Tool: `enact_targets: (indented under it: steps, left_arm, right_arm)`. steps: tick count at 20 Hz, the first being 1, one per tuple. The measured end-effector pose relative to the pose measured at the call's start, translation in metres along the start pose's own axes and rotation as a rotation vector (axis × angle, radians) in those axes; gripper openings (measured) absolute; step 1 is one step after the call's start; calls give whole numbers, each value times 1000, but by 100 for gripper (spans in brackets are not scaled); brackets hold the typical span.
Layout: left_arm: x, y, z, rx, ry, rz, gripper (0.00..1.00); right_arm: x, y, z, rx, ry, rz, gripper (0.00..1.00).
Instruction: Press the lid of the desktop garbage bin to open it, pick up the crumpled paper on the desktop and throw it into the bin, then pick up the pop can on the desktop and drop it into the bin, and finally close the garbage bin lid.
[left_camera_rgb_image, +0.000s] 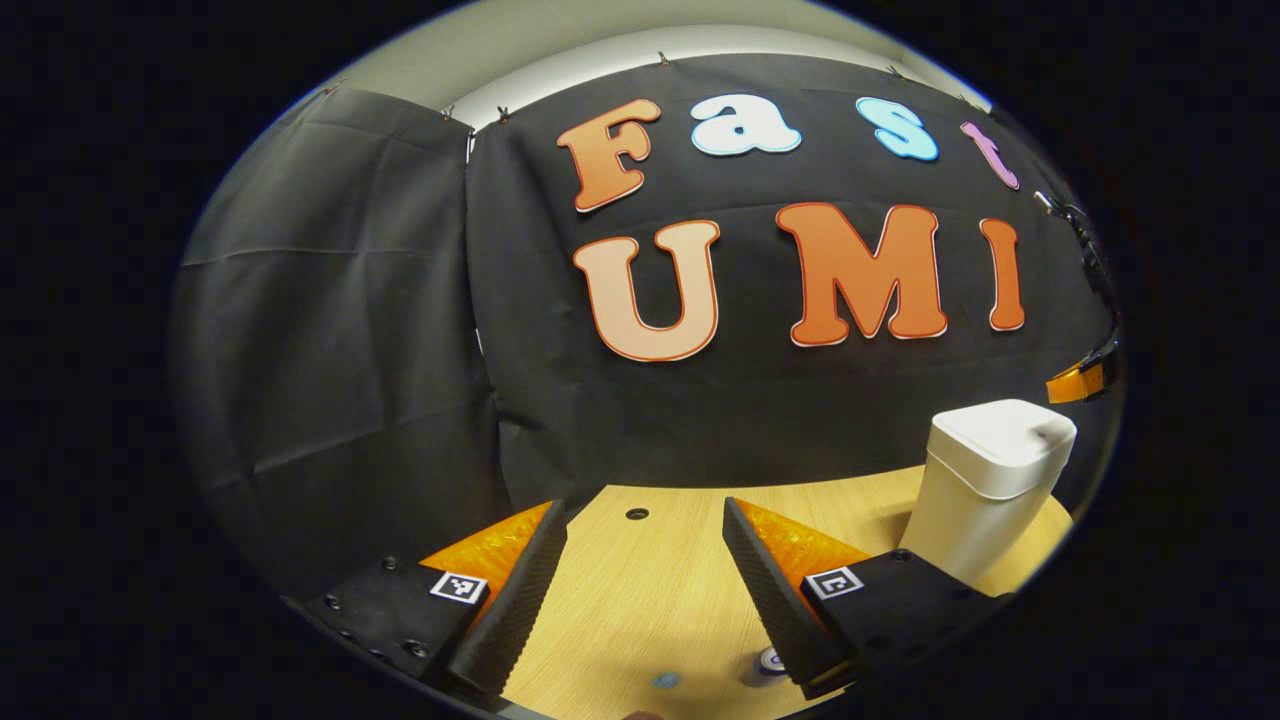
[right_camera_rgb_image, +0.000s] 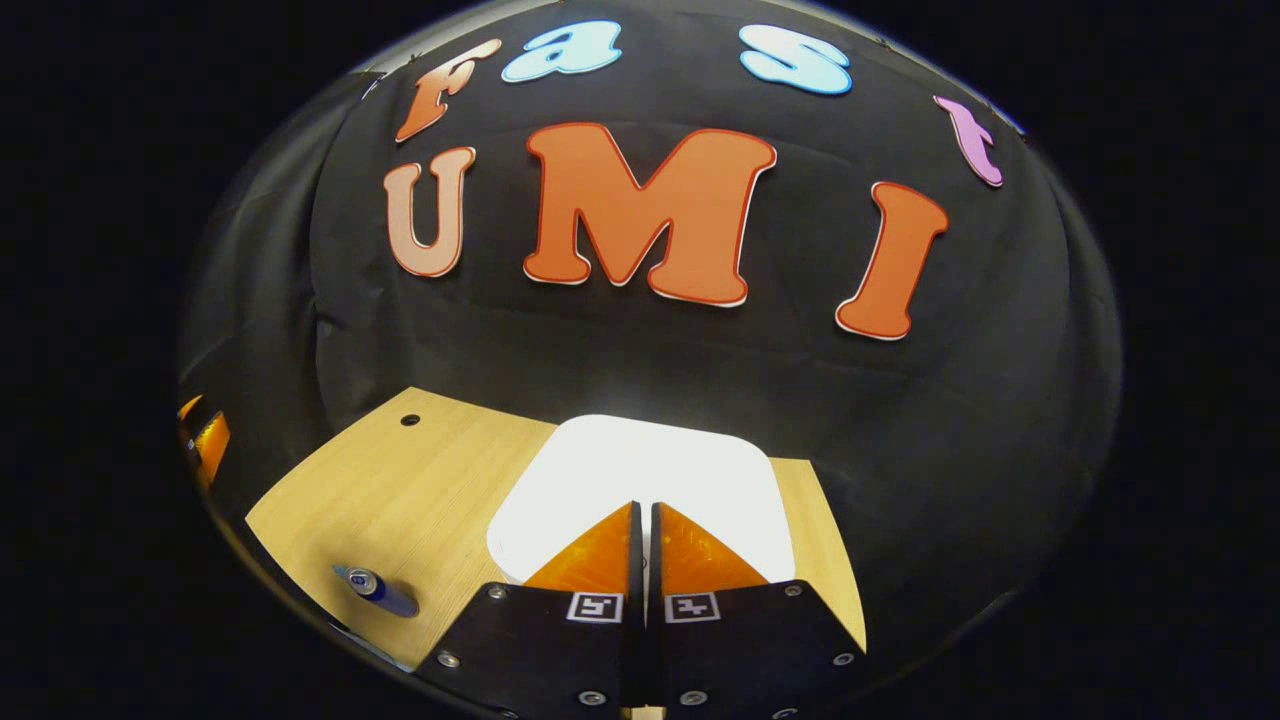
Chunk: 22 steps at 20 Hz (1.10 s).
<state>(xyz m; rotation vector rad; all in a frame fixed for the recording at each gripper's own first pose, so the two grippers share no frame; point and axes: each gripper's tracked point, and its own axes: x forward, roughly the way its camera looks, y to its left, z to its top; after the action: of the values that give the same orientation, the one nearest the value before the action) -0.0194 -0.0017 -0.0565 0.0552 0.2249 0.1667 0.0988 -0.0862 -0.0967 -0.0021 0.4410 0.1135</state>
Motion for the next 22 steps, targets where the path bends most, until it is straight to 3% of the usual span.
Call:
enact_targets:
  steps: [5,10,12,18,22]
  left_arm:
    - [-2,1,-7,22,15,2,99]
    - [-3,-7,-16,22,42,-16,100]
    - [-3,-13,-13,27,38,-27,95]
    - [-5,-10,1,33,-11,-32,99]
    - [-10,-7,11,18,-42,-19,99]
  right_arm:
    - [13,4,-29,-1,84,19,1]
    - [15,0,-31,20,84,32,1]
    - [15,1,-30,44,93,32,1]
    - [5,1,-11,7,-6,23,1]
    - [-10,-14,32,26,-171,-16,1]
